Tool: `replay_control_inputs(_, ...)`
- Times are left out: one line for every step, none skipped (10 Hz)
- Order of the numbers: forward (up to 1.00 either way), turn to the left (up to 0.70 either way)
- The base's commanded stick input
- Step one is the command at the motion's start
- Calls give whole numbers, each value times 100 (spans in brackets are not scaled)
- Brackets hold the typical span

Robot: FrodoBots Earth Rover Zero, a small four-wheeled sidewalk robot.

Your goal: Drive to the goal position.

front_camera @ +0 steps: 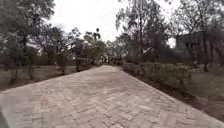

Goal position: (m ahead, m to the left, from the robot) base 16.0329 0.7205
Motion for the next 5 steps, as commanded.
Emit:
replay_control_inputs(70,0)
replay_control_inputs(70,1)
replay_control_inputs(70,2)
replay_control_inputs(70,1)
replay_control_inputs(70,2)
